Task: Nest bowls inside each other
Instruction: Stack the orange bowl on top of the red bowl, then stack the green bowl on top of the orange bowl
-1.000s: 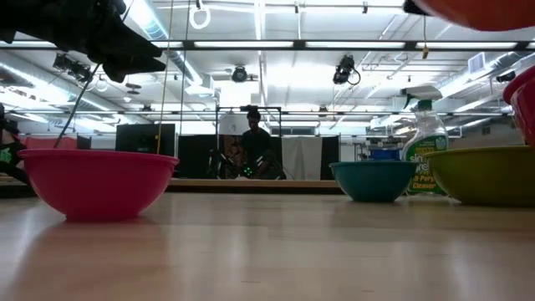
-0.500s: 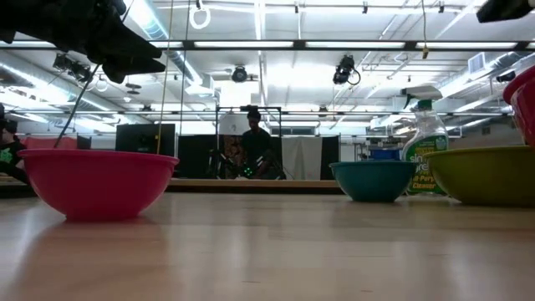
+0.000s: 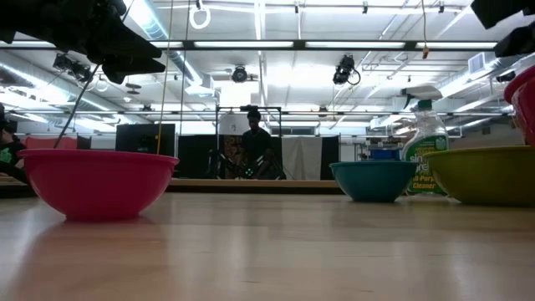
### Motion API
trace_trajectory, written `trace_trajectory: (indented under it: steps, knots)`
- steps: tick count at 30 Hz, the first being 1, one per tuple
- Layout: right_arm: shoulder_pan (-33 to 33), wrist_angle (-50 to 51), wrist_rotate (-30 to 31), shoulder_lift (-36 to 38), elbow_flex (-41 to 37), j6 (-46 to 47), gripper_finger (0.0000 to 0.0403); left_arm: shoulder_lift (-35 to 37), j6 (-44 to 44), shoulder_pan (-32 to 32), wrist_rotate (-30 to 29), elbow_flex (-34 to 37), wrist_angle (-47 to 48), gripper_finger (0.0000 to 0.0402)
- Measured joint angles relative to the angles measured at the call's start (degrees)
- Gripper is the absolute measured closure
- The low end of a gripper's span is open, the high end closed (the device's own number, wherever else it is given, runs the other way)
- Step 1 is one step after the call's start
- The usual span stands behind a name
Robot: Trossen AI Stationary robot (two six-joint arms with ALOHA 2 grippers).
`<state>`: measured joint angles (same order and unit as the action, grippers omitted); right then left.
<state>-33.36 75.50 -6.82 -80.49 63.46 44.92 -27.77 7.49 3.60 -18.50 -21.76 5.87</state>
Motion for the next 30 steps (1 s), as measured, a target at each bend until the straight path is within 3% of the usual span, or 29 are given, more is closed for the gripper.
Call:
trace_trajectory:
  steps: [7, 14, 24, 28, 30]
  knots:
    - [1.0, 1.8, -0.8, 0.0, 1.8, 1.0, 0.0292, 0.0, 0.0, 0.0, 0.0, 0.0, 0.0, 0.017]
    - [3.1, 12.3, -1.8, 0.0, 9.3, 1.9, 0.0263, 0.0, -0.1, 0.0, 0.0, 0.0, 0.0, 0.017]
    - [4.0, 11.0, 8.0, -2.4, 9.5, -1.5, 0.0263, 0.0, -0.6, 0.0, 0.0, 0.0, 0.0, 0.017]
    - [6.1, 13.3, 17.2, -3.8, 9.5, 7.2, 0.0262, 0.0, -0.4, 0.0, 0.0, 0.0, 0.0, 0.017]
    - [8.3, 13.7, 18.4, -3.8, 9.5, 9.3, 0.026, 0.0, -0.3, 0.0, 0.0, 0.0, 0.0, 0.017]
